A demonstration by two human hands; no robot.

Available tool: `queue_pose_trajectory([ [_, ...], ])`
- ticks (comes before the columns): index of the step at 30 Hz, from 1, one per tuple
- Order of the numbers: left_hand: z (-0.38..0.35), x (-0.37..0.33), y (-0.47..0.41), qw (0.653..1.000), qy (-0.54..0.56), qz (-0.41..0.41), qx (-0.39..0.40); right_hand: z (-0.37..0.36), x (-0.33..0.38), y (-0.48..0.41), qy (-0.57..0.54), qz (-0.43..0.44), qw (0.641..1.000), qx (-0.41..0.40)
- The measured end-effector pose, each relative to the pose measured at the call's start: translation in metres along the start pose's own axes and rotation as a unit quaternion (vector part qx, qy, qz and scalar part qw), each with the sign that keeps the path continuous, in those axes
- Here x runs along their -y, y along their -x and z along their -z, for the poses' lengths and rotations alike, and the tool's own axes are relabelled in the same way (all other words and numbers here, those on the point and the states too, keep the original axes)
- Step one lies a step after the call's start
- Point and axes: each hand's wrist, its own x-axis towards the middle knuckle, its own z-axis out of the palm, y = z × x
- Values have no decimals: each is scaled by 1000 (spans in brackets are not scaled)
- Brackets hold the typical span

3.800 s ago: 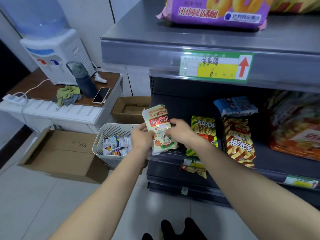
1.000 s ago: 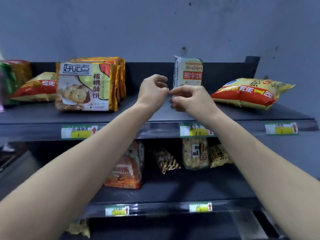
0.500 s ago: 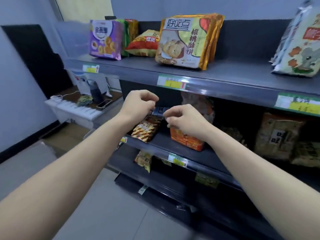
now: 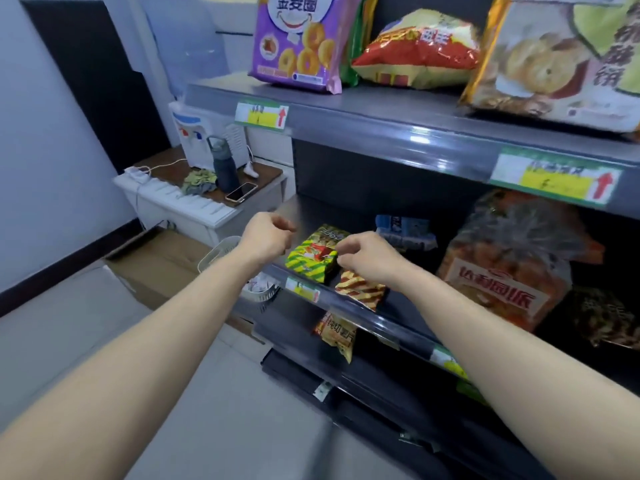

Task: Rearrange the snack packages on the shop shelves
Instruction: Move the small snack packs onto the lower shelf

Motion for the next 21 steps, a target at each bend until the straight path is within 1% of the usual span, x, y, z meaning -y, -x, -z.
queue_pose_trajectory([
  [4,0,17,-59,999,-6,15,39,-19,-3,-45,-3,-51,999,-13],
  [7,-12,22,-91,998,-21,2,67,-25,-14,-69,-8,-91,995,-31],
  [11,-34,17,-115,993,-36,-17,115,-18,-32,-88,-11,-139,987,-80],
  [17,-91,-5,-134,980,-28,-55,189,5,-65,-108,-11,-209,968,-139],
  [19,-114,-8,-139,973,-45,-57,221,8,-79,-112,-14,-218,962,-162],
  [21,-135,-6,-145,968,-70,-59,232,10,-94,-116,-4,-230,957,-176],
])
